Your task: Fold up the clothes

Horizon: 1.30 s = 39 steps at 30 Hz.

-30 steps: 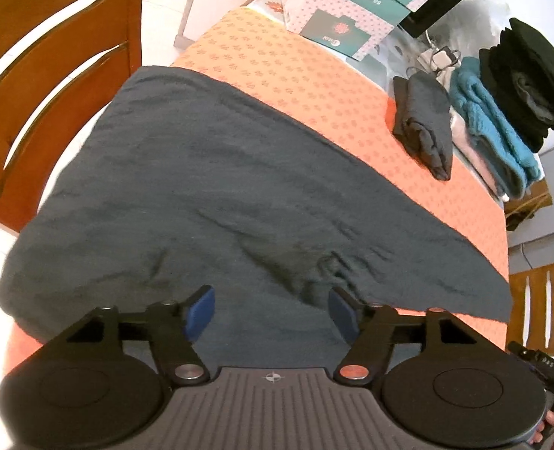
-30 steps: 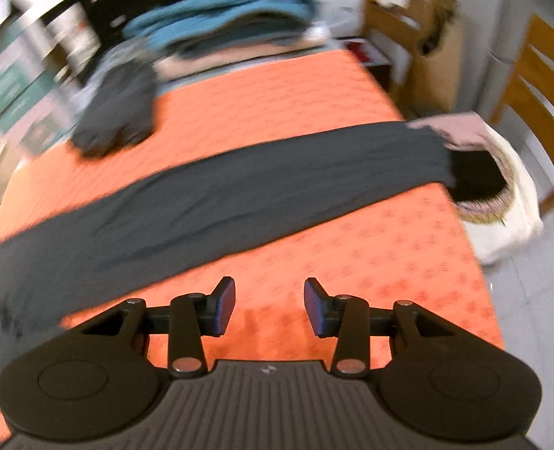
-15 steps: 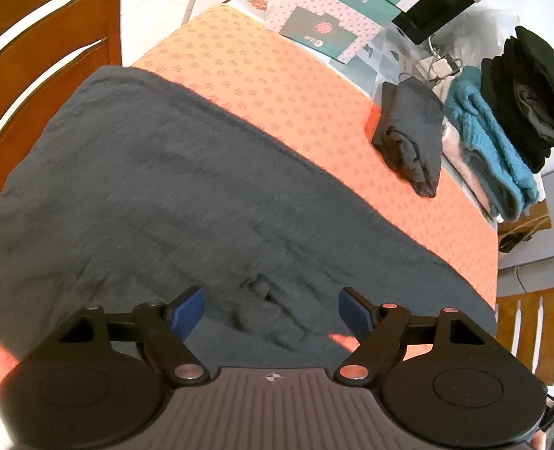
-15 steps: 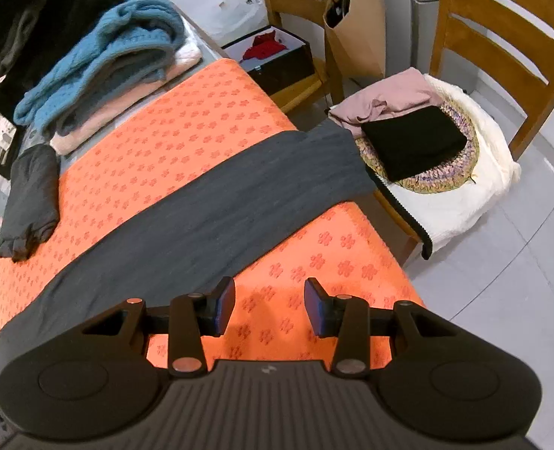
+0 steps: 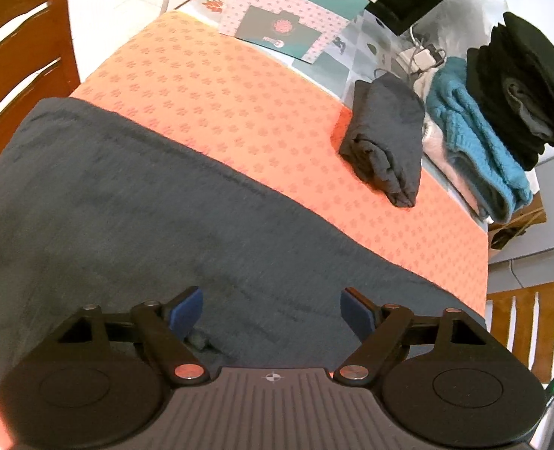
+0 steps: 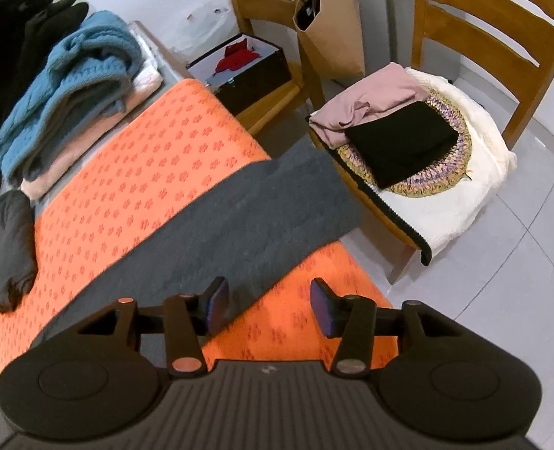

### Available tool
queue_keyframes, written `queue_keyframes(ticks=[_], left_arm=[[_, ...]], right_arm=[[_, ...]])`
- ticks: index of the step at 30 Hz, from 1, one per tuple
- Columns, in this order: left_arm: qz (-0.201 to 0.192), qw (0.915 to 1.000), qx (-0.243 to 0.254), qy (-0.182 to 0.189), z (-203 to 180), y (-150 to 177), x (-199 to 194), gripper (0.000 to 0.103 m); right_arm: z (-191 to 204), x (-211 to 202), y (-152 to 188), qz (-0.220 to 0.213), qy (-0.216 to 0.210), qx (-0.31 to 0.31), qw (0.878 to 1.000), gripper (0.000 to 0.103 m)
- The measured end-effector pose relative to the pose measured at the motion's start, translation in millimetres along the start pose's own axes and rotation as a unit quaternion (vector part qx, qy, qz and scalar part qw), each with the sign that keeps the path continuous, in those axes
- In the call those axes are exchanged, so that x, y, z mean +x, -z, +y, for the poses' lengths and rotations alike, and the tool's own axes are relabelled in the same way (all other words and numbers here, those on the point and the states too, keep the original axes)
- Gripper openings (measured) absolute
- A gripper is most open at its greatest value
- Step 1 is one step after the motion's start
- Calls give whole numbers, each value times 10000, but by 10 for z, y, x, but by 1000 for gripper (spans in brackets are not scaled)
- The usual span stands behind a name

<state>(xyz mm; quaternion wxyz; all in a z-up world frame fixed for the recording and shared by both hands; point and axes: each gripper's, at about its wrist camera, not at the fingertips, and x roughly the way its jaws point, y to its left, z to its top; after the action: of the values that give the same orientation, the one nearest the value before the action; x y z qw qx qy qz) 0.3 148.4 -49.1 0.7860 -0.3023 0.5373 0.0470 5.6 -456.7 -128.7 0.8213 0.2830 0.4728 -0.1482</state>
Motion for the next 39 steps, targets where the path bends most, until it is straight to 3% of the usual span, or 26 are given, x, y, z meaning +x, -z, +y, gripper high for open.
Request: queue_keyframes(ticks=[9,10,13,19,27,32,39], left_arm=[[189,9994,274,-61,-183,-169,182,83],[196,9994,283,-63,-197,-179,193,83],[246,9994,234,-35,-206,-203,238,83],[262,9995,147,91,-208,-193,245,83],[159,9996,7,244,-123,-148,172,83],[91,9993,-143,346,-14,-119,109,83],[41,9987,-282,418,141,-66,55,83]], right_arm=[[-38,231,-199,-177,241,247,9992,54],[-50,243,-208,-220,265,273,9990,47],[-37,255,-222,-352,462,97,9983,2],[268,85,-155,-749,582,-852,9918,1],[1183,-293,132,-1112,-35,-2506,9617,1],[1751,-368,438,-895,-705,-3169,9416,1],[2568,-332,1012,-390,-1456,-4077,9006,1]])
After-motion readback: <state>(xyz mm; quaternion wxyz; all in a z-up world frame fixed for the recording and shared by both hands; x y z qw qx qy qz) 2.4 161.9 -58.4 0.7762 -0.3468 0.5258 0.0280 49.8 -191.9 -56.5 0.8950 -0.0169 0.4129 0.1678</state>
